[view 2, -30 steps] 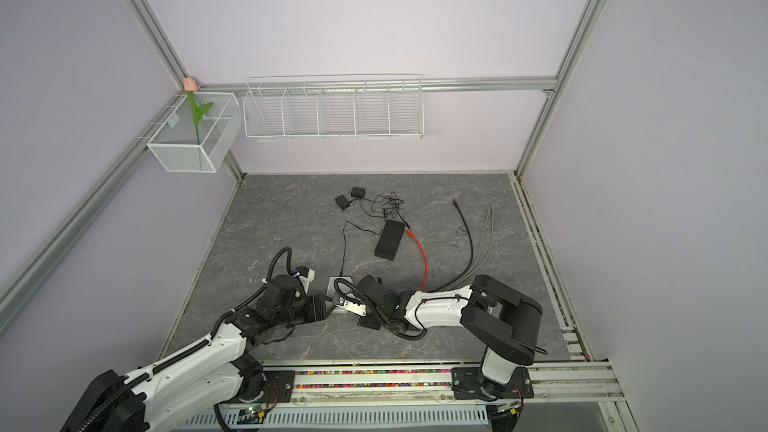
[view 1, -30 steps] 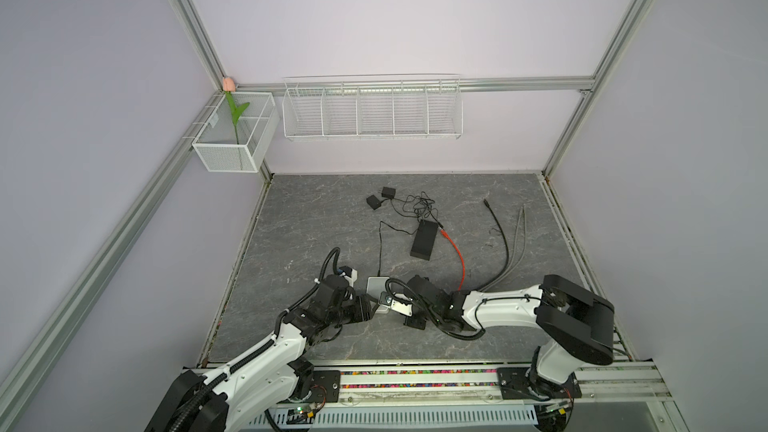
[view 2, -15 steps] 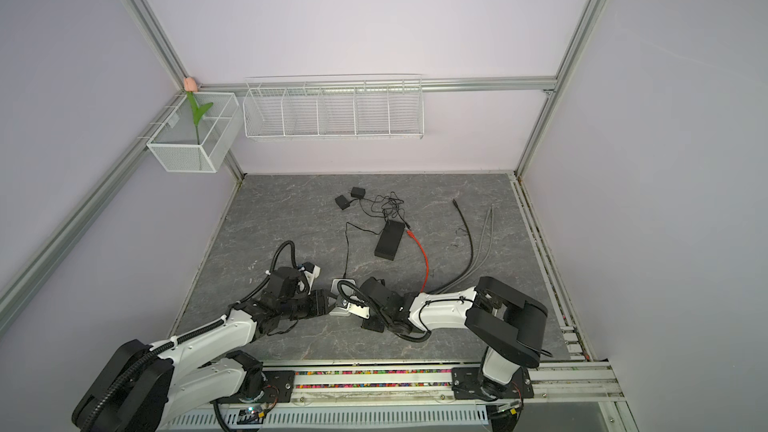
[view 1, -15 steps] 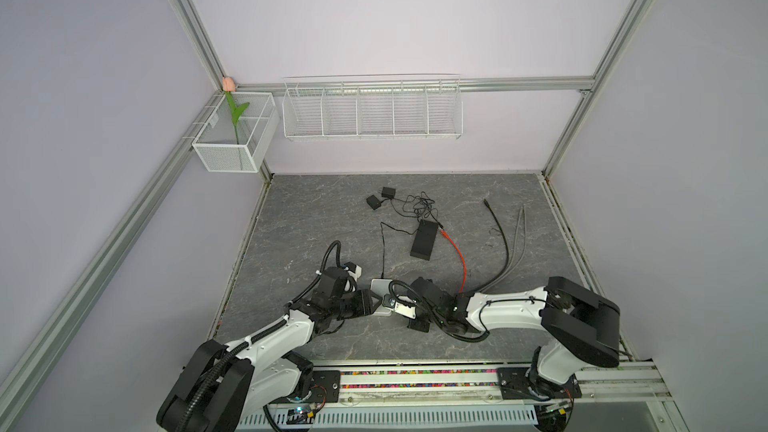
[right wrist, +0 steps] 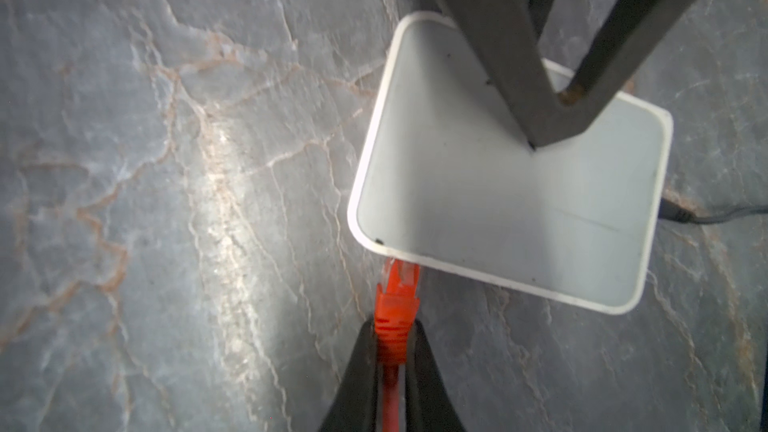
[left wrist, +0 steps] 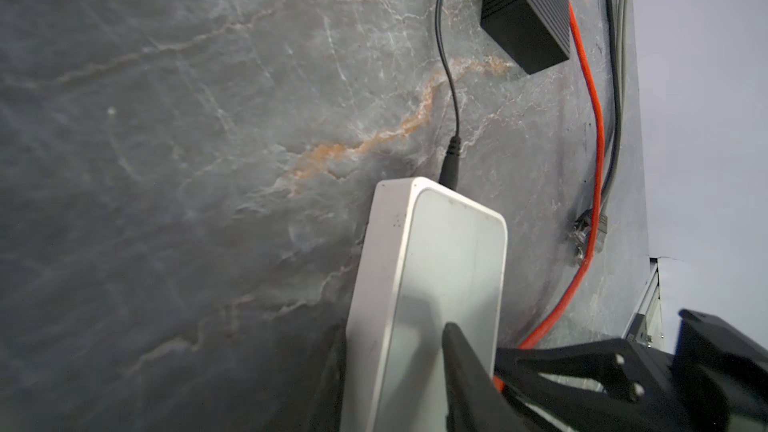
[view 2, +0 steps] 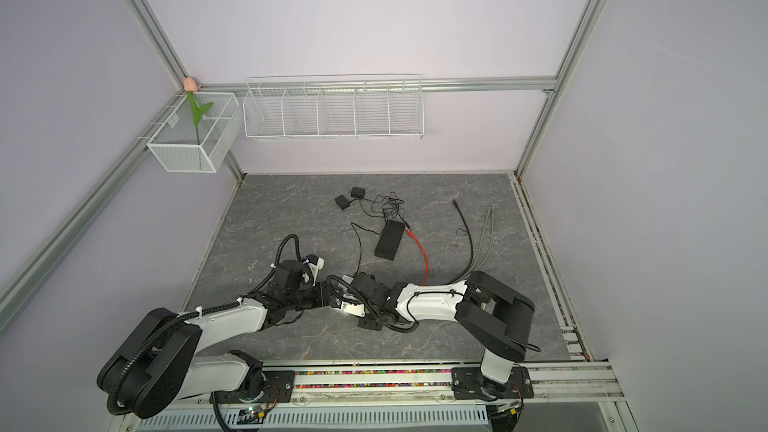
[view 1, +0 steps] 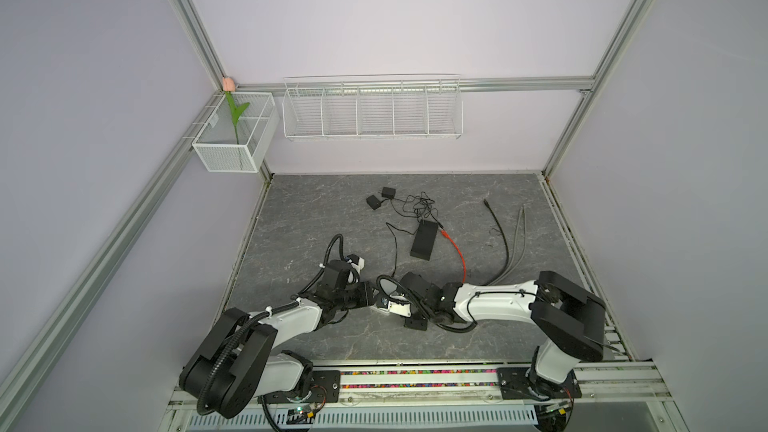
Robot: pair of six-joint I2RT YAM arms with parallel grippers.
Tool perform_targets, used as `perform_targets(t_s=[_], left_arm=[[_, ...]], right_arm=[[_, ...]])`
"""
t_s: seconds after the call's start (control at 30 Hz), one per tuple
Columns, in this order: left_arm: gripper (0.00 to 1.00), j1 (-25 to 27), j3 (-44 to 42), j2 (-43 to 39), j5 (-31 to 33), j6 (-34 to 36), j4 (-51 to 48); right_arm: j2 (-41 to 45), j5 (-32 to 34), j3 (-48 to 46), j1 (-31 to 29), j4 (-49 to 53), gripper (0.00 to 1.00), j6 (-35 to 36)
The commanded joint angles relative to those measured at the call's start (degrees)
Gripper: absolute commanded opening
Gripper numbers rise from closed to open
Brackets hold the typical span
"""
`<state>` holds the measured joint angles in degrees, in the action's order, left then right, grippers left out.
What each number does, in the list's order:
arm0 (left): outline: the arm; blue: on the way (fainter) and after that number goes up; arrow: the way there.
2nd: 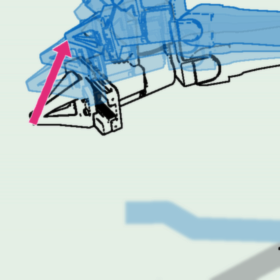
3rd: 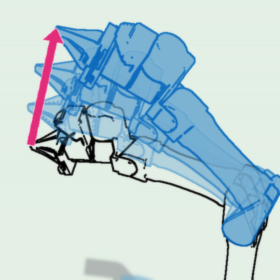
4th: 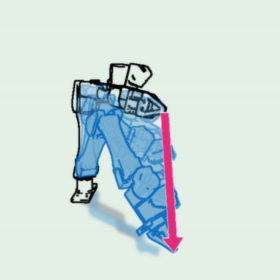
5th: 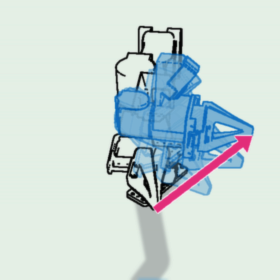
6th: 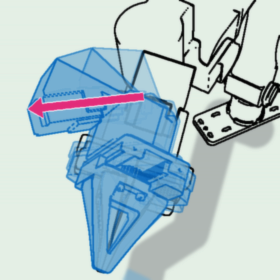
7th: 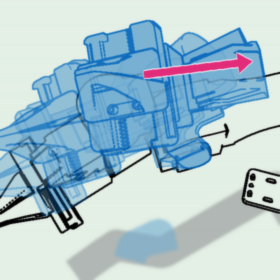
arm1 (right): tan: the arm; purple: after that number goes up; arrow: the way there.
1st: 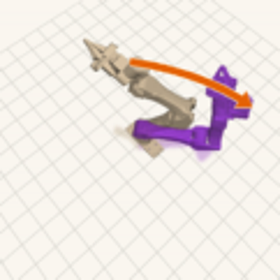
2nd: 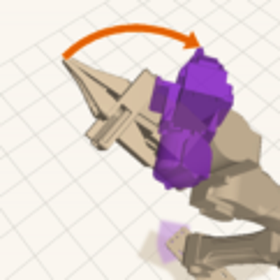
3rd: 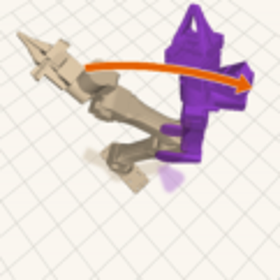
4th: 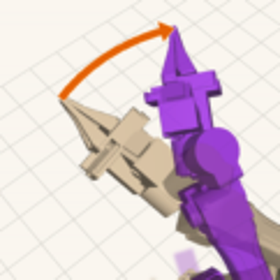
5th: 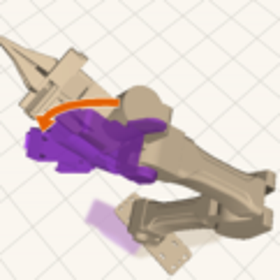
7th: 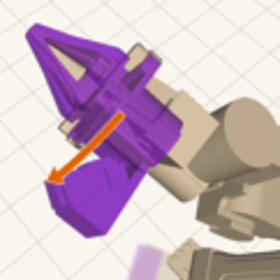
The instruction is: Insert the plug into the switch port
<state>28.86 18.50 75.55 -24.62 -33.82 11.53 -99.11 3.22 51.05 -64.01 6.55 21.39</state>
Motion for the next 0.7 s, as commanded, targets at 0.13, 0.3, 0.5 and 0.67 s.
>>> perform_targets(t_s=[0.13, 0.3, 0.5, 0.67], left_arm=[[0.37, 7.3, -2.4, 2.3, -3.0, -2.4, -3.5], [0.37, 9.9, -3.8, 3.4, -2.3, -4.4, -1.2], [0.37, 11.7, -5.9, 3.4, -1.7, -6.5, 1.1], [0.37, 13.5, -5.8, 3.9, -1.6, -6.9, 2.3]], right_arm=[[-3.4, -1.8, 3.3, -0.6, -18.4, 0.06, -2.3], [-5.1, 2.9, 5.9, -0.8, -21.5, 0.06, -6.5], [-8.2, 15.5, 10.5, -3.1, -19.8, 0.07, -13.9], [-9.2, 11.8, 7.7, -4.8, -30.1, 0.07, -14.9]])
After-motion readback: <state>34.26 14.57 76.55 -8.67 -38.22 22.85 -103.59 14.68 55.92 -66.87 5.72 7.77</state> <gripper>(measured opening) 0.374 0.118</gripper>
